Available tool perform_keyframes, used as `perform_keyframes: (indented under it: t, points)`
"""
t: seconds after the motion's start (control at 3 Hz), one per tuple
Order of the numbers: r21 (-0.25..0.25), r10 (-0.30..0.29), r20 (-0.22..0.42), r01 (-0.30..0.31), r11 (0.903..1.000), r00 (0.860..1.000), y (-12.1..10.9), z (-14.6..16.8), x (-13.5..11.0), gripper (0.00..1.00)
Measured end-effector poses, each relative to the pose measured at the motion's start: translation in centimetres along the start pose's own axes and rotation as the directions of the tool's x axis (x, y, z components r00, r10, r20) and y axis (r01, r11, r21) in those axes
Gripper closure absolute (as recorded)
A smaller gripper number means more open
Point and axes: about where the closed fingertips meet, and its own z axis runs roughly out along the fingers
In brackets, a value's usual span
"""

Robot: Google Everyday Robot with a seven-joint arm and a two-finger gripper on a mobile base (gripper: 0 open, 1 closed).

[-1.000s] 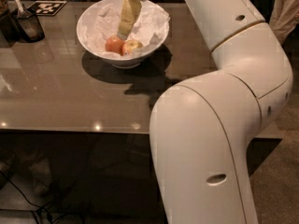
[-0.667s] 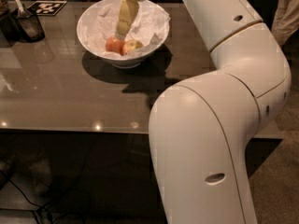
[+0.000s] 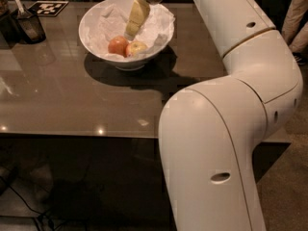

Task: Pick apple from white bowl

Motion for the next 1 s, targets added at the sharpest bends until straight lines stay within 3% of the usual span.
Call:
perform_keyframes:
  t: [0.33,1.0]
  points:
    - [-0.004,0.102,-0.010,-0.102,0.9947,0.995,-1.5,1.8,2.4,0.00]
    - [-0.013,0.091,-0.019,-0.092,0.9957,0.996,-1.4,3.7,2.1,0.00]
